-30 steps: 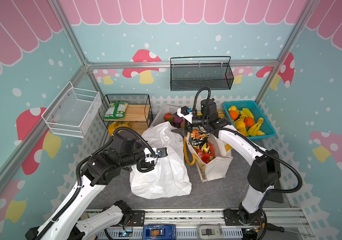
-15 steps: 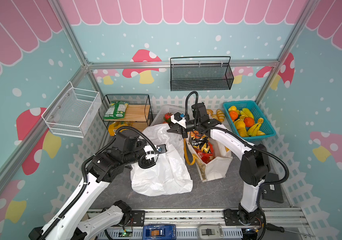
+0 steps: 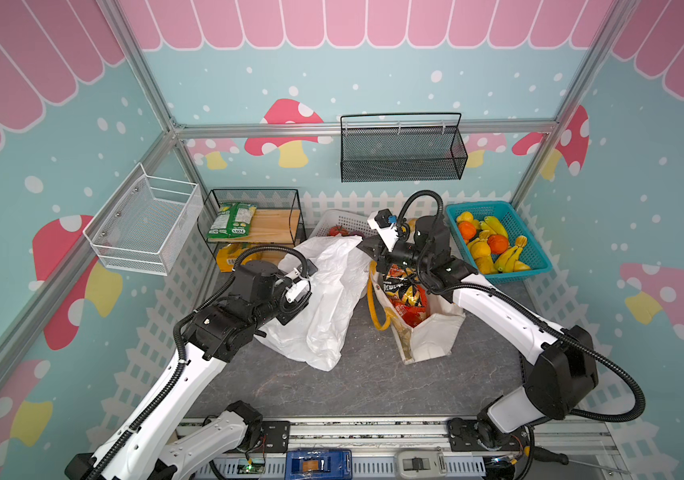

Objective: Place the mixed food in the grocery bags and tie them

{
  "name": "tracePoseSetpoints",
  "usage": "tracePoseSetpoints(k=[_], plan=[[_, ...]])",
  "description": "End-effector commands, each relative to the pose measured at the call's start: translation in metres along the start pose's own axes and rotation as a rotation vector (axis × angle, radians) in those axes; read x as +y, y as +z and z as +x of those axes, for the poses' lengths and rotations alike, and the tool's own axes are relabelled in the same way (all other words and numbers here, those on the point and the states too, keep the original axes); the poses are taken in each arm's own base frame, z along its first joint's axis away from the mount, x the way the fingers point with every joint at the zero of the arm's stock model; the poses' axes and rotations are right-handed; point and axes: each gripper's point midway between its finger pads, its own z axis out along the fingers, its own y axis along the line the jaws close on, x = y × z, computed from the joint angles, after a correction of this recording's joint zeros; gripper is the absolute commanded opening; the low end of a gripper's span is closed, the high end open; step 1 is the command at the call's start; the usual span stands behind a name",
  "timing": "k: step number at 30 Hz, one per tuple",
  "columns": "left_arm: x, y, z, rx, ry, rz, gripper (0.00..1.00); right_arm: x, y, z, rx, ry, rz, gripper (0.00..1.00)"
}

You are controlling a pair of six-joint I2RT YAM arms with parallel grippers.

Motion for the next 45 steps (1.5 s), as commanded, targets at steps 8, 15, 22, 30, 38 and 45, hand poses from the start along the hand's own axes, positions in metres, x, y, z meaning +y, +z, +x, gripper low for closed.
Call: tracePoseSetpoints(k=[8, 15, 22, 30, 38, 45], plan=[[-0.007, -0.031, -0.034, -0.266, -0.800, 0.145, 0.72, 0.038, 0.032, 0.006, -0.038, 0.252, -0.079, 0.00], [-0.044, -0.010, 0.008, -0.147, -0.975, 0.248, 0.70, 0.028, 0.048, 0.014, 0.004, 0.229, -0.048, 0.00], [-0.083, 0.011, 0.039, -0.037, -0.971, 0.362, 0.71, 0.012, 0.065, 0.021, 0.047, 0.192, 0.000, 0.00], [-0.035, 0.056, 0.071, -0.116, -1.134, 0.199, 0.71, 0.026, 0.057, 0.018, 0.082, 0.167, -0.060, 0.00], [0.054, 0.081, 0.077, -0.227, -1.222, -0.068, 0.69, 0.060, 0.051, 0.025, 0.096, 0.245, -0.186, 0.00], [0.121, 0.072, 0.091, -0.225, -1.214, -0.340, 0.73, 0.103, 0.070, 0.032, 0.095, 0.290, -0.311, 0.05]])
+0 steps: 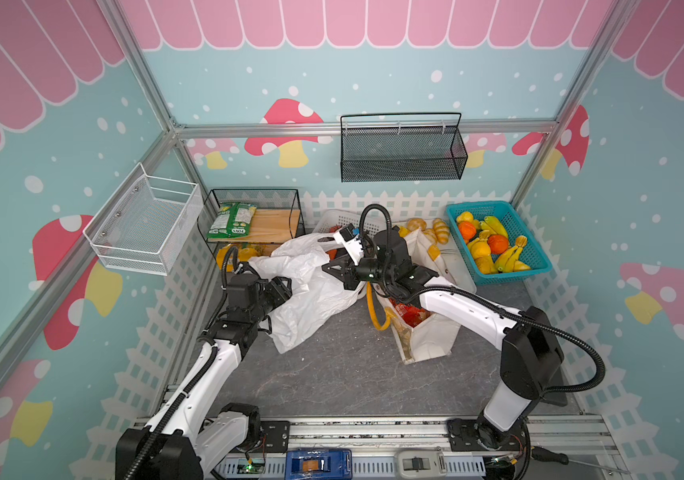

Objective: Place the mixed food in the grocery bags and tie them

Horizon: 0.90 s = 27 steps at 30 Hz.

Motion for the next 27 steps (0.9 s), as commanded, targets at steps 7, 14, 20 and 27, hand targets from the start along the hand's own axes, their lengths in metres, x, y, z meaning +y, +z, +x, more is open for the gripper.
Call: tracePoseSetpoints(k=[7, 14, 20, 27], plan=[[0.021, -0.030, -0.039, -0.135, 0.037, -0.125, 0.81, 0.026, -0.002, 0.014, 0.009, -0.049, -0.118, 0.41], [0.016, -0.078, -0.018, -0.109, 0.127, -0.125, 0.84, -0.002, -0.050, 0.028, 0.006, -0.099, -0.023, 0.54], [-0.031, -0.105, 0.008, -0.081, 0.401, -0.127, 0.91, -0.028, -0.098, 0.015, -0.027, -0.212, 0.238, 0.59], [-0.092, -0.065, 0.040, -0.028, 0.836, -0.256, 0.98, -0.043, -0.180, -0.025, -0.214, -0.267, 0.505, 0.77]])
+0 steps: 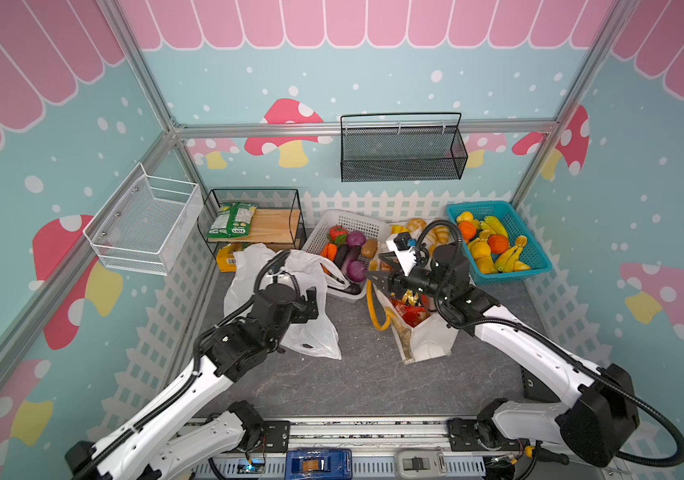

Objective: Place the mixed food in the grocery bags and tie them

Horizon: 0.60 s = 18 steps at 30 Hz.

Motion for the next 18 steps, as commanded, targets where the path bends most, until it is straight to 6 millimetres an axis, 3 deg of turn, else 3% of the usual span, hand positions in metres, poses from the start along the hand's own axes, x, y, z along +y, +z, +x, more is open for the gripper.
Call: tracePoseSetpoints(k=[1, 6, 11, 15, 18], plan=[[0.006, 0.020, -0.003, 0.032, 0.233, -0.201, 0.99, -0.024, -0.027, -0.013, -0.064, -0.049, 0.167, 0.80], [-0.017, 0.066, 0.002, 0.117, 0.413, -0.276, 0.99, -0.032, -0.055, -0.015, -0.101, -0.066, 0.262, 0.83], [-0.016, 0.106, 0.010, 0.173, 0.534, -0.384, 0.97, -0.031, -0.061, -0.008, -0.097, -0.066, 0.267, 0.83], [-0.004, 0.133, 0.026, 0.256, 0.540, -0.400, 0.80, -0.029, -0.058, -0.002, -0.083, -0.061, 0.249, 0.83], [0.002, 0.134, 0.029, 0.264, 0.535, -0.418, 0.60, -0.029, -0.057, -0.001, -0.079, -0.063, 0.246, 0.83]])
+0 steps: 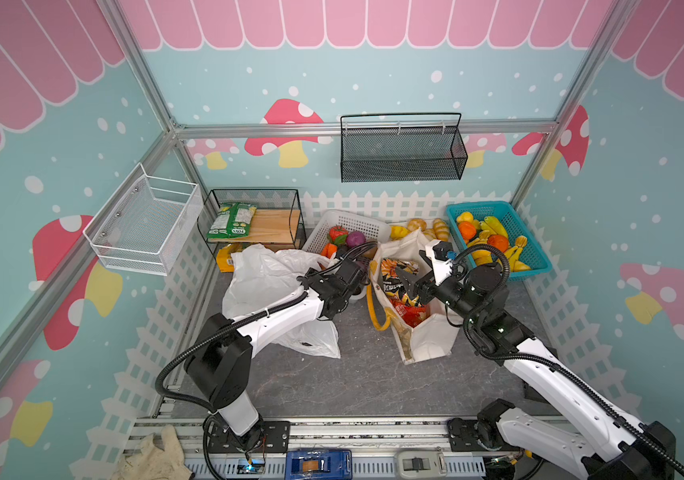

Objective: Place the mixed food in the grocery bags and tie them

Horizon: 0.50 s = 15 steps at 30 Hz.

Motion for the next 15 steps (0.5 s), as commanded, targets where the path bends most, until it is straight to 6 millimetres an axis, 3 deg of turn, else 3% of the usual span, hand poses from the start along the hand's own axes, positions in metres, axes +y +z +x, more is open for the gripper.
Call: tracePoseSetpoints(k=[1, 3, 5, 8, 11, 15], plan=[[0.013, -0.005, -0.008, -0.018, -0.020, -0.029, 0.53, -0.003, 0.000, 0.001, 0.000, -0.018, 0.012, 0.83], [0.015, -0.008, -0.007, -0.031, -0.044, -0.010, 0.41, -0.005, 0.000, 0.002, 0.001, -0.019, 0.023, 0.83], [0.019, -0.012, -0.007, -0.038, -0.068, 0.008, 0.23, -0.007, 0.000, 0.001, -0.001, -0.020, 0.033, 0.83], [0.027, -0.031, -0.008, -0.066, -0.156, 0.086, 0.01, -0.009, 0.000, 0.001, 0.004, -0.019, 0.045, 0.83], [0.036, -0.059, -0.006, -0.112, -0.334, 0.250, 0.00, -0.007, 0.004, -0.001, 0.001, 0.010, 0.029, 0.83], [0.065, -0.097, 0.000, -0.181, -0.671, 0.526, 0.00, 0.023, 0.017, -0.007, -0.034, 0.074, -0.153, 0.83]])
